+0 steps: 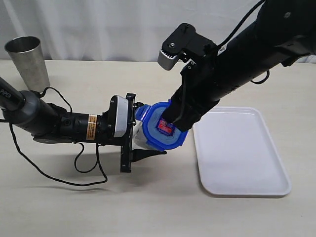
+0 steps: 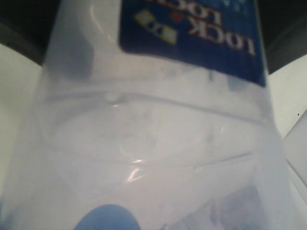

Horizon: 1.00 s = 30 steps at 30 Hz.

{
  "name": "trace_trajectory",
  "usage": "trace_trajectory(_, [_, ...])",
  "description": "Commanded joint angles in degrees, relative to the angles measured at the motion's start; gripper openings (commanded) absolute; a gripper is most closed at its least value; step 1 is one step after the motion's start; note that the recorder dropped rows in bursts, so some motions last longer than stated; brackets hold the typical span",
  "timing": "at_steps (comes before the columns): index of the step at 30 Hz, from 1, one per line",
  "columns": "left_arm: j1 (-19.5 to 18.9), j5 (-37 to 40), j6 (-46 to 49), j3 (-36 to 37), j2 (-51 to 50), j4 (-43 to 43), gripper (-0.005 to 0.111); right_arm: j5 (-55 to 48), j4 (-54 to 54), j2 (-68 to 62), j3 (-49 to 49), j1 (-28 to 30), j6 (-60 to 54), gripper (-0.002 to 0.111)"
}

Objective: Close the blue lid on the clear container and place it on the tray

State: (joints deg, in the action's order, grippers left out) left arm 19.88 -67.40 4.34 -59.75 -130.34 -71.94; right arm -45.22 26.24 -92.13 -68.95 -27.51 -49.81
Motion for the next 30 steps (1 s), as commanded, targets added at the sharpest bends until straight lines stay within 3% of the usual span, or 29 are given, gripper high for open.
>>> trace_trajectory(1, [-0.2,-2.6,0.2,0.0,0.7,0.9,0.000,-1.8,0.1,0.1,-0.3,0.3,-0.5,0.045])
trace_trajectory(19, [-0.2,-2.6,0.2,0.0,0.7,0.7,0.000,-4.6,1.4,-3.6,-0.3,0.3,-1.2,0.041])
trace_trajectory(30, [-0.2,-2.6,0.2,0.0,0.7,0.6,0.000,-14.0,10.4,-3.0,-0.4,0.3,-10.6,0.041])
